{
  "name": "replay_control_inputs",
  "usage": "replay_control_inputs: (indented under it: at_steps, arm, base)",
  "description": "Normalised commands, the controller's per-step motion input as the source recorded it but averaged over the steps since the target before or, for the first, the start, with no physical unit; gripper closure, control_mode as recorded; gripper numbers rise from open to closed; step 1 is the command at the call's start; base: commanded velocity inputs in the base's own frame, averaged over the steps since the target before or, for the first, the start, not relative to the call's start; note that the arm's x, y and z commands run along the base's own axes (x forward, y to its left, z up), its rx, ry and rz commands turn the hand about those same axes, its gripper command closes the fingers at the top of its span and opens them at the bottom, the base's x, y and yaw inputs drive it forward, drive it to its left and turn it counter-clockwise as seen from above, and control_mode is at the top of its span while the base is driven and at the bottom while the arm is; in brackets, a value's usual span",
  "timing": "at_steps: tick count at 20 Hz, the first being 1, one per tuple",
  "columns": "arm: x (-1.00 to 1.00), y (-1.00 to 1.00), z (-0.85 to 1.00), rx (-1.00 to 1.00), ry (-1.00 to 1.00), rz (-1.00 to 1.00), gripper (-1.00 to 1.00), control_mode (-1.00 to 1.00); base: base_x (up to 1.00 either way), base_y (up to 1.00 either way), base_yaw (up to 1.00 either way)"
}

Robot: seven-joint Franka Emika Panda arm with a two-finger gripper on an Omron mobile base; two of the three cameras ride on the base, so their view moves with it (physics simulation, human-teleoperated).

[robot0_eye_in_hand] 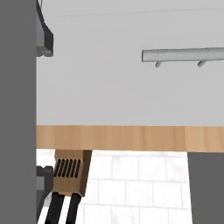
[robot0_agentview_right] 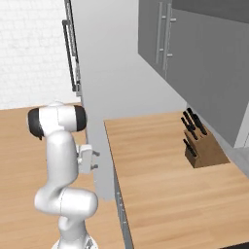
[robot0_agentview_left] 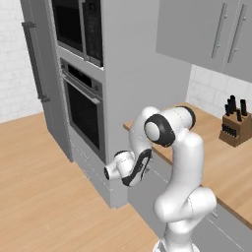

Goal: Take a straw from the drawer in front and place it inside the glass cup on the dining counter.

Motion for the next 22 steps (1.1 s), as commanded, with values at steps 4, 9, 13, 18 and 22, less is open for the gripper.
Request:
replay_control_inputs:
  at_steps: [4,9,13,18,22]
  arm:
    - [0.19,-0.13,-0.10,0.00,-0.07,0.01,-1.00,-1.00]
    - [0.34,-0.08,-0.11,0.00,-0.05,0.04,-1.00,-1.00]
    - [0.35,-0.08,-0.15,0.00,-0.04,0.04,-1.00,-1.00]
    - [0.29,-0.13,-0.17,-0.01,-0.04,0.01,-1.00,-1.00]
    - [0.26,-0.14,-0.16,-0.02,-0.04,0.01,-1.00,-1.00]
  base:
    - [0.00,0.00,0.00]
    - [0.00,0.00,0.00]
    - [0.00,0.00,0.00]
    - [0.00,0.00,0.00]
    - [0.00,0.00,0.00]
